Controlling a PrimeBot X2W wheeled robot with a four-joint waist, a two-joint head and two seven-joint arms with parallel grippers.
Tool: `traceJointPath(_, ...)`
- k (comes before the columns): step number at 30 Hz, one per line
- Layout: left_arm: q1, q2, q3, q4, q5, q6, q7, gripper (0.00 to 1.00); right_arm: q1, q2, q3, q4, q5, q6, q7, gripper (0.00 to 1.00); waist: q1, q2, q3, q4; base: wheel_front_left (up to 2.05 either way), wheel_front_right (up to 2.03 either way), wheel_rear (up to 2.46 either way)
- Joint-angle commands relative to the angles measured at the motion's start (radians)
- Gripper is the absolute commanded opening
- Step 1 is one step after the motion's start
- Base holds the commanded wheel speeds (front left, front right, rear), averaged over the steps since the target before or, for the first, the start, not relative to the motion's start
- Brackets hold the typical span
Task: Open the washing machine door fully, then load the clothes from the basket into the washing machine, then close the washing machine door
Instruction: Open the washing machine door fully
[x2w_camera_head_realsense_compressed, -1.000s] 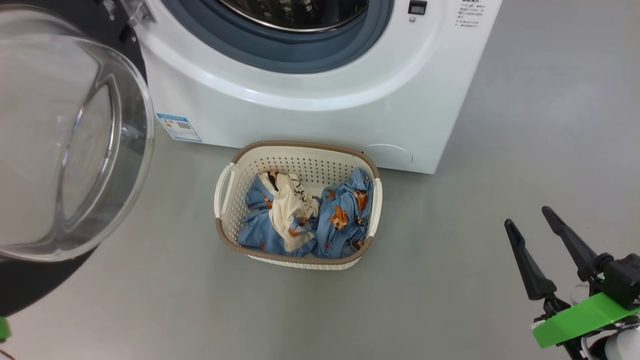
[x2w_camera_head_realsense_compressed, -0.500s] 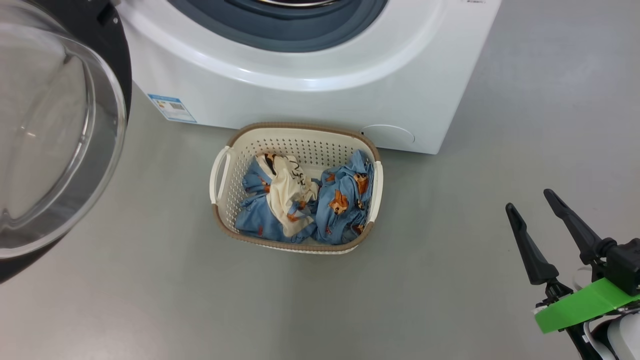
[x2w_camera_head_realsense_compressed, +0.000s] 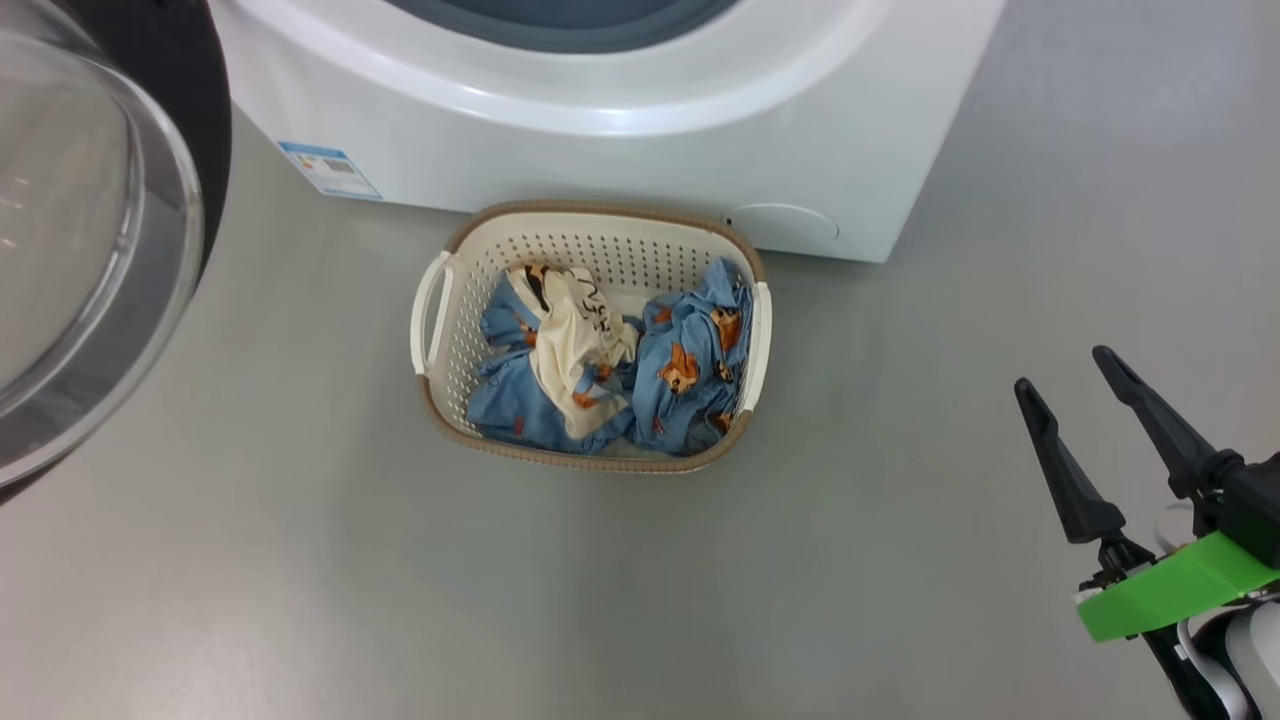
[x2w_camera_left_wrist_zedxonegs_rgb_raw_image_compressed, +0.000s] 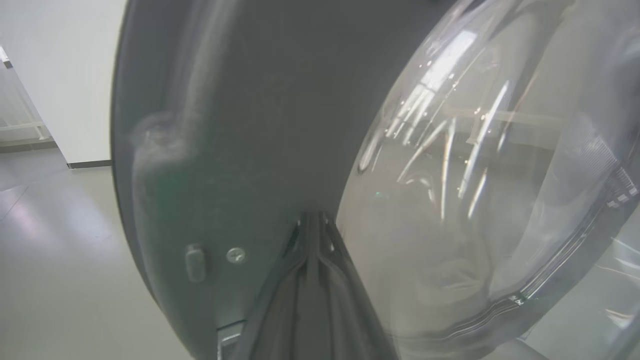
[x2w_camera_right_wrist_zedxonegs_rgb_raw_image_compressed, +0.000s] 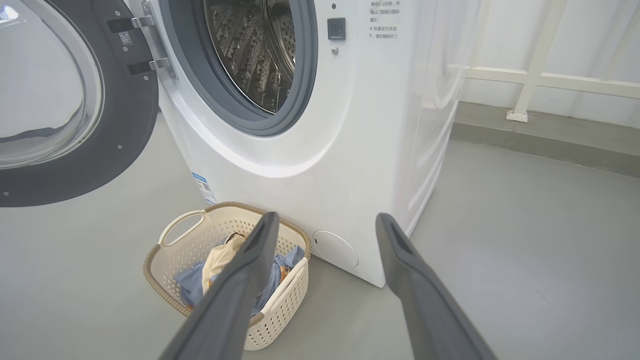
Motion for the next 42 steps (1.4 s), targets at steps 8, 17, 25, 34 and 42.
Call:
traceJointPath(8,-0.034,0.068,0.061,0.004,0.047,-0.02,-0.005,0.0,-0.025,-0.025,0.027,-0.022,-0.01,0.006,-0.01,1.0,0.0,-0.0001,0.022,-0.008,0.0,0.0,0.0)
traceJointPath(17,0.03,-0.01,0.048,-0.046,0.098,-0.061,-0.005,0.0,-0.006,0.008,0.023,-0.003,-0.004,0.006,-0.01,1.0,0.0,-0.0001,-0.054,-0.002,0.0,0.0,0.0)
traceJointPath(25,0.116,-0.098,0.032,-0.151,0.118,-0.093,-0.005,0.0,0.018,0.033,0.018,0.008,0.001,0.006,-0.01,1.0,0.0,-0.0001,-0.126,0.01,0.0,0.0,0.0)
traceJointPath(34,0.228,-0.17,-0.036,-0.283,0.139,-0.119,-0.005,1.0,0.046,0.055,0.015,0.015,0.006,0.006,-0.01,1.0,0.0,-0.0001,-0.2,0.003,0.0,0.0,0.0)
traceJointPath(42,0.342,-0.226,-0.219,-0.43,0.059,-0.126,-0.005,1.0,0.09,0.082,-0.007,0.014,0.007,0.006,-0.01,1.0,0.0,-0.0001,-0.253,-0.039,0.0,0.0,0.0)
